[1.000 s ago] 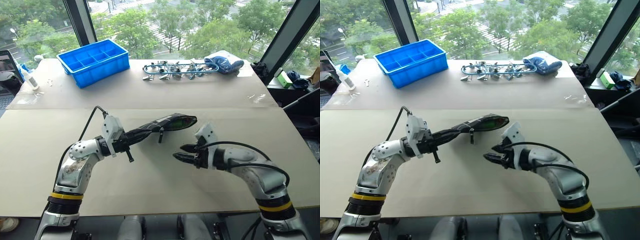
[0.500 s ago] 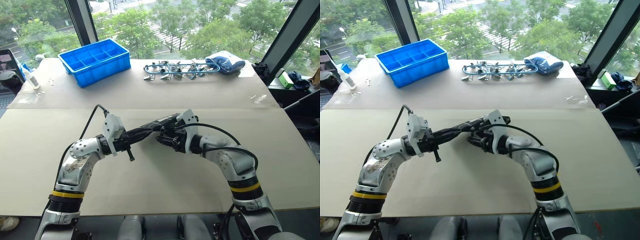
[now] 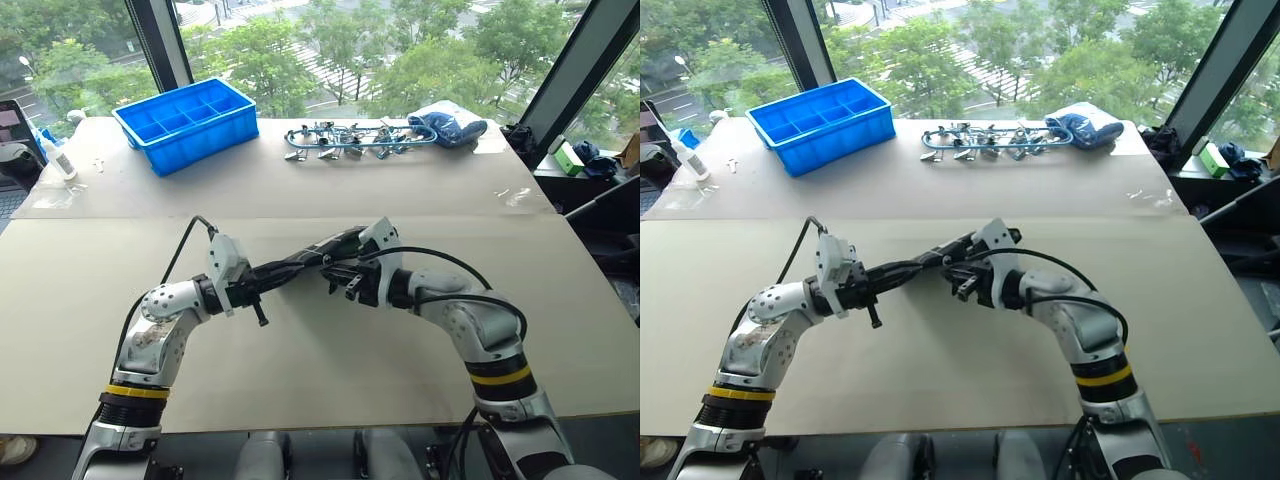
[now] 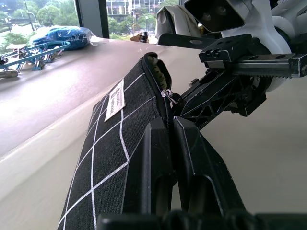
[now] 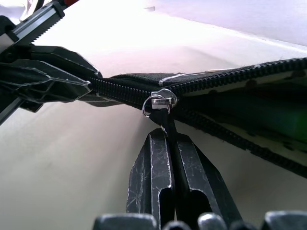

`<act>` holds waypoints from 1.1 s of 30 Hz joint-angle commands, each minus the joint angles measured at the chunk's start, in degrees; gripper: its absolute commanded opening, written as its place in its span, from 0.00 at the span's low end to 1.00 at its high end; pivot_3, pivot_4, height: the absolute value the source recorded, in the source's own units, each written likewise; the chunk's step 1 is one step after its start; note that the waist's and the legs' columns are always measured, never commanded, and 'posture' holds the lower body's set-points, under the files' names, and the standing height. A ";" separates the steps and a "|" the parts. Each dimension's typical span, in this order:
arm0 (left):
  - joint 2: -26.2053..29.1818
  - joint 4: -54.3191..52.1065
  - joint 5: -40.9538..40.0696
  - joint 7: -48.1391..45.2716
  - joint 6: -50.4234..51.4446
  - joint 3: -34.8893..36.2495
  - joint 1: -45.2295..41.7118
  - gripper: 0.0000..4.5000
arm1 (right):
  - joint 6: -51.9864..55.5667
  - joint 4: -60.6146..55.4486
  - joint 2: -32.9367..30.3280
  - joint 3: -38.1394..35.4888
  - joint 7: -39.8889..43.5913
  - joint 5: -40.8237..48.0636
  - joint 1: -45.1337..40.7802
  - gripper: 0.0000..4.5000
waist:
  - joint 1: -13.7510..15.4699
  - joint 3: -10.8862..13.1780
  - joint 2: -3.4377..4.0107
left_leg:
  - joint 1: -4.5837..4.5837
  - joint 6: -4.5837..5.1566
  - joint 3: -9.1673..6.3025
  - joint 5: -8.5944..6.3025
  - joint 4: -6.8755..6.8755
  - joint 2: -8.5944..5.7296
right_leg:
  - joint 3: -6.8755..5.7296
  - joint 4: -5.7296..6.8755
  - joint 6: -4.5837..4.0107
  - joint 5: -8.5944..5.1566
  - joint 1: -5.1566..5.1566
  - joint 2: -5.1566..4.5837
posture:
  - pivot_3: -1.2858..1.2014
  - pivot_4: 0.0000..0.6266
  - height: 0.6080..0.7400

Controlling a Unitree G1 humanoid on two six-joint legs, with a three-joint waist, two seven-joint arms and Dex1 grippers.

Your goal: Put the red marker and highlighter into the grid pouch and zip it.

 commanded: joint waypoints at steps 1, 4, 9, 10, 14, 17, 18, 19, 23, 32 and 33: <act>0.70 1.23 0.66 0.04 -2.30 1.50 1.04 0.00 | 0.50 -3.48 -3.39 -3.54 0.99 1.61 1.36 0.01 | 0.00 0.00 0.00 | 0.00 0.00 0.01 0.00 0.00 0.00 | 0.01 0.01 0.00 0.00 0.00 -0.01 | 0.52 0.24 1.00; 0.70 1.92 0.80 0.01 -2.92 1.44 1.22 0.00 | -0.21 -1.65 -6.66 -5.03 1.05 0.69 1.73 0.01 | 0.22 0.00 0.00 | 0.00 0.00 0.00 0.00 0.01 -0.02 | -0.01 0.00 0.00 0.00 0.01 -0.03 | 0.52 0.24 1.00; 0.59 2.57 0.84 -0.03 -3.44 1.39 1.11 0.00 | -1.38 1.06 -11.49 -7.44 2.71 0.75 0.45 0.01 | 0.27 0.00 0.00 | 0.00 0.01 0.01 0.00 0.00 -0.03 | 0.01 -0.01 0.00 0.00 0.00 -0.03 | 0.52 0.24 1.00; 0.56 2.59 0.84 -0.01 -3.48 1.37 1.12 0.00 | -1.58 1.43 -12.29 -7.66 3.17 0.66 0.31 0.01 | 0.27 0.00 0.00 | 0.00 0.01 0.01 0.00 0.00 -0.03 | 0.00 -0.01 0.00 0.00 0.00 -0.03 | 0.52 0.24 1.00; 0.54 2.85 0.83 0.00 -3.67 1.43 1.03 0.00 | -2.97 3.11 -14.94 -7.56 5.00 -0.19 0.28 0.01 | 0.16 0.00 0.00 | 0.01 0.01 0.01 0.00 0.00 -0.01 | 0.01 -0.01 0.00 0.00 0.00 -0.01 | 0.52 0.24 1.00; 0.62 2.89 0.83 0.02 -3.71 1.53 1.04 0.00 | -4.83 6.15 -16.93 -7.70 5.89 -1.63 0.01 0.01 | 0.16 0.00 -0.01 | 0.01 0.01 0.01 0.00 0.00 -0.02 | 0.01 -0.02 0.00 0.00 0.01 -0.02 | 0.52 0.24 1.00; 0.69 2.90 0.83 0.02 -3.71 1.58 1.06 0.00 | -5.48 7.29 -17.43 -7.88 6.14 -2.03 -0.18 0.01 | 0.17 0.00 -0.01 | 0.01 0.01 0.01 -0.01 0.00 -0.03 | 0.02 -0.02 0.01 0.00 0.02 -0.03 | 0.52 0.24 1.00; 0.79 2.78 0.79 0.00 -3.67 1.68 1.19 0.00 | -5.96 8.17 -17.80 -8.07 6.25 -2.32 -0.28 0.01 | 0.20 0.00 -0.01 | 0.01 0.01 0.01 -0.01 0.00 -0.03 | 0.02 -0.03 0.01 0.00 0.01 -0.03 | 0.52 0.24 1.00; 1.18 2.59 0.75 -0.14 -3.66 1.94 1.47 0.00 | -7.80 10.85 -18.83 -8.21 7.00 -3.17 -0.37 0.01 | 0.18 0.00 -0.01 | 0.01 0.01 0.01 -0.01 0.00 -0.03 | 0.02 -0.03 0.01 0.00 0.01 -0.02 | 0.52 0.24 1.00; 0.86 3.27 0.08 -0.14 -3.34 2.28 0.37 0.00 | -7.78 8.95 -17.00 -7.11 7.14 -2.73 1.15 0.08 | 0.18 0.00 -0.01 | 0.00 0.01 0.01 -0.01 0.00 -0.02 | 0.02 -0.03 0.01 0.00 0.01 -0.02 | 0.52 0.24 1.00; 0.72 3.41 0.22 -0.16 -3.54 2.14 0.22 0.00 | -7.38 7.55 -17.07 -6.92 8.05 -1.97 1.91 0.15 | 0.18 0.00 -0.01 | 0.00 0.01 0.01 -0.01 0.00 -0.01 | 0.02 -0.03 0.01 0.00 0.01 -0.02 | 0.52 0.24 1.00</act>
